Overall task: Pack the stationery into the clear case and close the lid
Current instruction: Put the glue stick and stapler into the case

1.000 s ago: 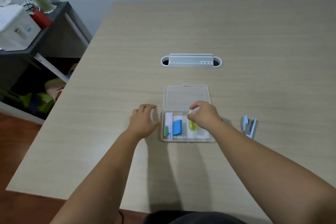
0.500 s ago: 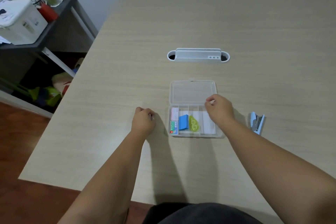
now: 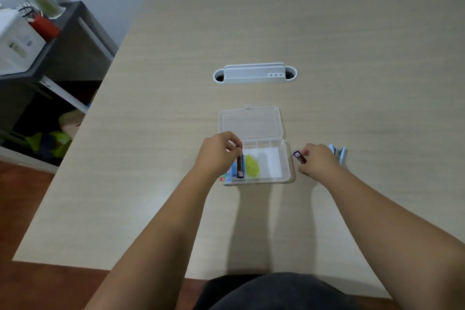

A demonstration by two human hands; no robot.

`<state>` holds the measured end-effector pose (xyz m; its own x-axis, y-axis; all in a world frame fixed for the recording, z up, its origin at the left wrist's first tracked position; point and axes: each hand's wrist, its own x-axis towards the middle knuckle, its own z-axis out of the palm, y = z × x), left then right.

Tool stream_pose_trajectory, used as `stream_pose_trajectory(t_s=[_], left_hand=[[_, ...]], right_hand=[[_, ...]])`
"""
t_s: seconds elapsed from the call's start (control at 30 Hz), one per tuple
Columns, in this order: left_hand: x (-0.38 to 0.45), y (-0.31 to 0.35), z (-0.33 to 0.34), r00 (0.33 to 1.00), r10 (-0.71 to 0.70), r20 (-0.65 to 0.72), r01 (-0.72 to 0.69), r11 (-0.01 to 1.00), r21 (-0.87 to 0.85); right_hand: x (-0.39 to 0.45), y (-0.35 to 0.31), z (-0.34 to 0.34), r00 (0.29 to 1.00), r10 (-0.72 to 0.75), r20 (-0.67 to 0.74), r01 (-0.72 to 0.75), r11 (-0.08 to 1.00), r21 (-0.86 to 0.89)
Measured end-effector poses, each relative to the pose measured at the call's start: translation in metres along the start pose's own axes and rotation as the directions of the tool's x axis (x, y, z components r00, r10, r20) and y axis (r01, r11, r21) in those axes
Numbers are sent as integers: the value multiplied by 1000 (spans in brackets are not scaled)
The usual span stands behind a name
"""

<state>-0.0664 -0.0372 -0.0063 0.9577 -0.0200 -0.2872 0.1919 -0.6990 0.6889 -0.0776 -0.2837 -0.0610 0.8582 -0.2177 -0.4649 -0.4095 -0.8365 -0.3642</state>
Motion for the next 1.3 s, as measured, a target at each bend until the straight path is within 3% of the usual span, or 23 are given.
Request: stream_pose_trajectory(t_s=[0.1,0.2,0.33,0.43,0.53,0.6,0.67,0.8,1.0,1.1,1.17,1.23,1.3], left_hand=[[-1,22,25,993,35,112,-30,998,-48],[6,25,46,992,15,123,-7,998,-65],[12,22,61,994,-1,106,-4,999,51],[15,16,66,984,101,144,-134,962,239],[18,11,70,960,215,181,-280,792,543],[19,12,70,952,217,215,-305,721,622],[20,9,68,950,220,221,-311,718,623],[18,0,55,975,200,101,-222,809,544],[9,-20,46,959,84,269,-221,818,532],[7,-27,47,951,74,299,-229,820,524],[5,-30,47,946,80,314,-243,817,522],[6,-32,47,943,85,321,-249,821,514],[6,-34,47,942,89,322,-252,822,510]], right_hand=[[-4,3,-1,1000,-2,0,2,998,56],[-7,3,-3,1000,15,7,-16,983,181],[-8,6,-12,996,73,-42,-50,915,401],[-5,2,-21,985,120,-121,-36,841,540],[-1,-9,-26,987,107,-116,-3,749,663],[0,-21,-25,997,33,-71,26,717,697],[0,-32,-20,999,-32,-39,50,732,679],[-3,-47,-2,985,-171,9,139,826,546],[-4,-48,28,930,-367,-23,367,919,143],[-3,-39,27,945,-322,-54,326,929,177],[-2,-28,19,958,-224,-180,262,937,230],[1,-13,6,941,-41,-337,116,972,205],[3,7,-7,915,190,-357,-120,971,207]])
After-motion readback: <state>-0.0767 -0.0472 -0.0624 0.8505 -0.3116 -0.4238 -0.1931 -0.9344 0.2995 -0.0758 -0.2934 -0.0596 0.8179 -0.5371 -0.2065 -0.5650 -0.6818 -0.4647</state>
